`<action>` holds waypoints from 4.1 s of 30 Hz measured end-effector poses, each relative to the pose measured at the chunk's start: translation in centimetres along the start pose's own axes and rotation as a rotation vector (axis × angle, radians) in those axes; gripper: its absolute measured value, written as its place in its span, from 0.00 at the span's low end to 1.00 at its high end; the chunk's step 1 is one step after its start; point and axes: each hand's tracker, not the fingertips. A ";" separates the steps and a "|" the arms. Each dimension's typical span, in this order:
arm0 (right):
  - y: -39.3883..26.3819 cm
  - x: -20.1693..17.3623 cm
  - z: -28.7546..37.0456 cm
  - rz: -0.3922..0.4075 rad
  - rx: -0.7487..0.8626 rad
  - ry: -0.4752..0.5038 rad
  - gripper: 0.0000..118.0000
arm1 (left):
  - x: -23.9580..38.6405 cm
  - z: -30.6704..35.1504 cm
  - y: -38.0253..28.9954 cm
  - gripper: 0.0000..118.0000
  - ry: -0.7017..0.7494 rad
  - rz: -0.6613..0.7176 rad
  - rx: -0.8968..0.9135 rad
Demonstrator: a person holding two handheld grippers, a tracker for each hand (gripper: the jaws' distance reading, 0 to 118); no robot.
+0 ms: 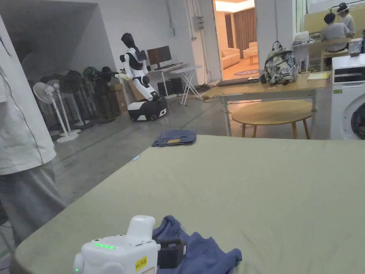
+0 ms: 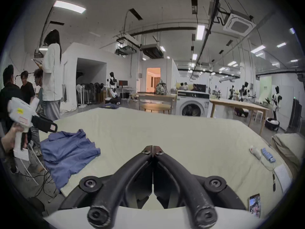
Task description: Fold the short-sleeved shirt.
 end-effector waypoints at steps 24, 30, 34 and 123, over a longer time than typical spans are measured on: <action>-6.1 7.6 3.8 -0.086 -0.151 -0.108 0.00 | -7.5 4.4 13.5 0.00 0.025 0.290 0.202; -6.4 8.9 5.4 -0.137 -0.135 -0.178 0.00 | 0.9 12.5 26.0 0.00 0.097 -0.045 0.394; -6.3 9.7 6.5 -0.159 -0.131 -0.196 0.00 | 8.0 9.0 27.6 0.00 0.053 -0.222 0.344; -14.6 17.4 7.2 -0.781 -0.371 -0.193 0.02 | 10.3 -6.6 -2.9 0.00 -0.242 0.080 -0.106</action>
